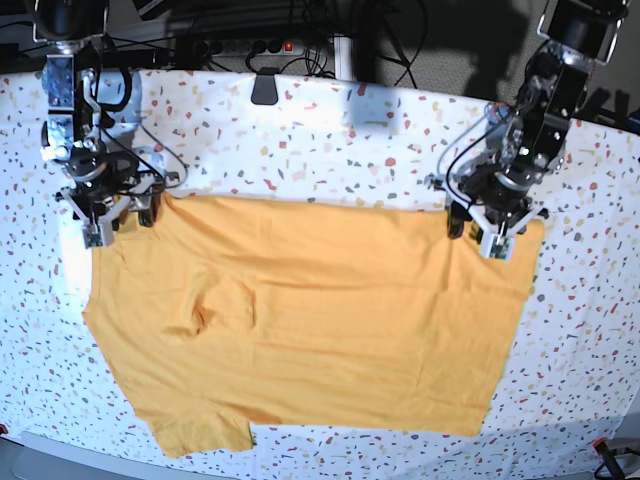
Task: Fold the T-shirt properly
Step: 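Pull the held shirt edge with both grippers to spread it flat, then lower the shirt edge and open both grippers to release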
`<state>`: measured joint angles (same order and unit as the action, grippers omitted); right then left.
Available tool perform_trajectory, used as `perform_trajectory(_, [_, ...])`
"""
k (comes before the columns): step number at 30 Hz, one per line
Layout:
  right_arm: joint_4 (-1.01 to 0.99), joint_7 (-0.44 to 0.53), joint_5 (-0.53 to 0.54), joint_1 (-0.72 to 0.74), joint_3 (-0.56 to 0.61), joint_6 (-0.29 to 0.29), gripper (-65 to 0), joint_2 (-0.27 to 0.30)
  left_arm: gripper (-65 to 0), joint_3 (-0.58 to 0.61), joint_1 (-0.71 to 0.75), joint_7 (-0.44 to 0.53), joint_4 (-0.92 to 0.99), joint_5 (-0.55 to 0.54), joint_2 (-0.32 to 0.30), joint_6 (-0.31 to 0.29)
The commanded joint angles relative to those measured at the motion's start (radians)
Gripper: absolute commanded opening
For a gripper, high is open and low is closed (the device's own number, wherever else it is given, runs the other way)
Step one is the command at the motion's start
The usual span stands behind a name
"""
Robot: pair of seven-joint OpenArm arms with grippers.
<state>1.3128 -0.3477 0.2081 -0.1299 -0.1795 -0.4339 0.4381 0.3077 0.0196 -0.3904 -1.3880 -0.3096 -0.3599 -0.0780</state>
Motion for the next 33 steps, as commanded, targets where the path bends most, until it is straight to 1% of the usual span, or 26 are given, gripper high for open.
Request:
perform_trajectory(1, [0.012,-0.073,-0.043,-0.028,-0.014,-0.014,-29.4,0.014,-38.7,-0.01,0.026,-0.059,-0.025,0.022,-0.009,0.003])
perform_trajectory(3, [0.049,-0.079,-0.043,-0.067,-0.034,-0.046,-29.4,0.014,-38.7,-0.022,0.067,-0.063,-0.075,0.042,-0.009,0.003])
perform_trajectory(4, [0.07,-0.084,-0.039,-0.087,-0.04,-0.053,-29.4,0.014,-38.7,-0.023,0.084,-0.076,-0.099,0.051,-0.009,0.003])
perform_trajectory(9, [0.181,-0.128,0.03,-0.205,-0.045,-0.053,-29.4,0.023,-38.7,-0.023,0.155,-0.191,-0.207,0.051,-0.009,0.003])
perform_trajectory(12, [0.238,-0.132,0.031,-0.279,-0.045,-0.053,-29.4,0.026,-38.7,-0.023,0.193,-0.249,-0.255,0.051,-0.009,0.003])
perform_trajectory(16, [0.293,-0.132,0.028,-0.362,-0.045,-0.053,-29.4,0.025,-38.7,-0.023,0.231,-0.389,-0.317,0.051,-0.009,0.003])
perform_trajectory(18, [0.309,-0.132,0.027,-0.393,-0.046,-0.053,-29.4,0.026,-38.7,-0.023,0.25,-0.43,-0.345,0.051,-0.009,0.003])
perform_trajectory(22, [0.333,-0.132,0.027,-0.438,-0.077,-0.053,-29.4,0.027,-38.7,-0.023,0.296,-0.432,-0.393,0.052,-0.009,0.003])
perform_trajectory(27, [0.363,-0.14,0.028,-0.483,-0.167,-0.062,-29.4,0.028,-38.7,-0.023,0.341,-0.423,-0.435,0.052,-0.009,0.002])
perform_trajectory(29, [0.365,-0.14,0.03,-0.489,-0.209,-0.085,-29.4,0.037,-38.7,-0.023,0.341,-0.424,-0.438,0.059,-0.009,0.002])
perform_trajectory(33, [0.365,-0.137,0.033,-0.485,-0.266,-0.086,-29.4,0.07,-38.7,-0.023,0.341,-0.424,-0.438,0.059,-0.009,0.002])
